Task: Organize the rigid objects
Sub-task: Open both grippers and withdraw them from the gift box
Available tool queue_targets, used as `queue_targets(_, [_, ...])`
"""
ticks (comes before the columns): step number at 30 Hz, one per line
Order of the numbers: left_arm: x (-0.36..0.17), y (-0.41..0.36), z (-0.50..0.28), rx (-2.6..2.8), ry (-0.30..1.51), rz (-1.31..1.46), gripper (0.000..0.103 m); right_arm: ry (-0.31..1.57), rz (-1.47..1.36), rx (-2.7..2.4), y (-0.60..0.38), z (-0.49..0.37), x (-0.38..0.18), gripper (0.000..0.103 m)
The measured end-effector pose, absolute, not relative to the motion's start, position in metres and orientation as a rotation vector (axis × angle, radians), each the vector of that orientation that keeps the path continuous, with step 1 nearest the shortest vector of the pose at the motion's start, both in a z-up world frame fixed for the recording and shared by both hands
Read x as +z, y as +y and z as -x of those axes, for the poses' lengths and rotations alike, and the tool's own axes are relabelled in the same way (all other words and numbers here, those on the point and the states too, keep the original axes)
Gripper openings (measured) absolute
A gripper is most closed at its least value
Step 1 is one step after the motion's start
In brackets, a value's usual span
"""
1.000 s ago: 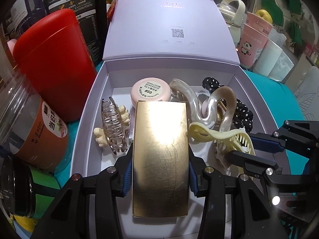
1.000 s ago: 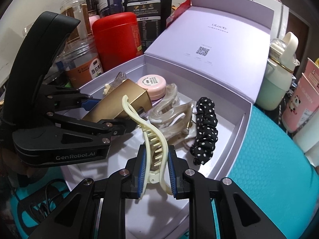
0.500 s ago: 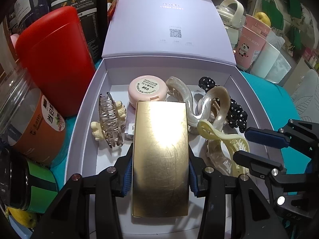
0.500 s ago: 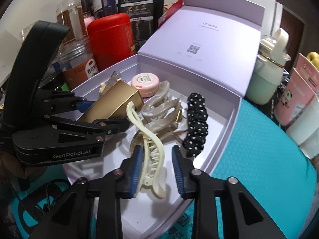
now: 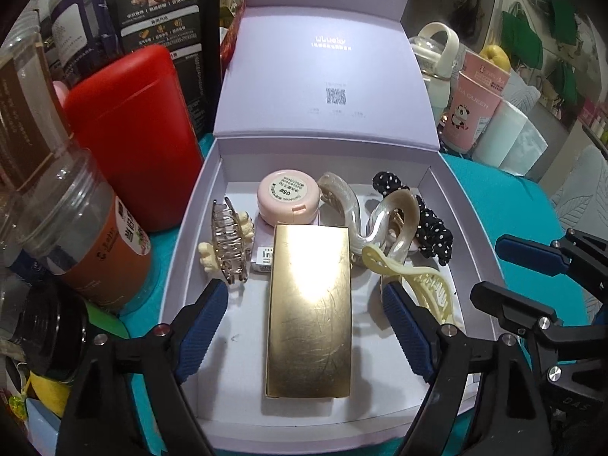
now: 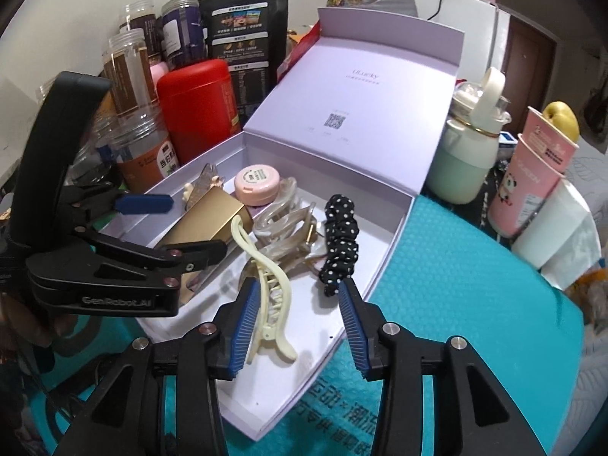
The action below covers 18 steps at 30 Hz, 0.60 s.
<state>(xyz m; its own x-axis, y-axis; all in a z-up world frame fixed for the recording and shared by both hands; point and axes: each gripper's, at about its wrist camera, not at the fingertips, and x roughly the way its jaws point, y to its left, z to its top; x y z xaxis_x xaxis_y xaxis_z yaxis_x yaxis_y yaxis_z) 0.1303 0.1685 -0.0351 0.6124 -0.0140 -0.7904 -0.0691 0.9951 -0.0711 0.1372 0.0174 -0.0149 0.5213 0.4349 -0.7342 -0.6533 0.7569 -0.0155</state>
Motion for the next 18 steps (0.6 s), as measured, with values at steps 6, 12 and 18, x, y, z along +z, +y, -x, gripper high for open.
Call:
queue_targets(6, [-0.022, 0.169, -0.125, 0.057, 0.892, 0.089, 0.084, 0.77, 0.289, 0.641, 0.015, -0.132, -0.006, 0.056])
queue_targets(12, [0.001, 0.172, -0.108, 0.079, 0.838, 0.087, 0.086, 0.743, 0.248, 0.616, 0.011, -0.123, 0.013, 0.067])
queue_targets(18, [0.026, 0.177, -0.084, 0.122, 0.785, 0.091, 0.086, 0.72, 0.23, 0.591, 0.007, -0.106, 0.035, 0.078])
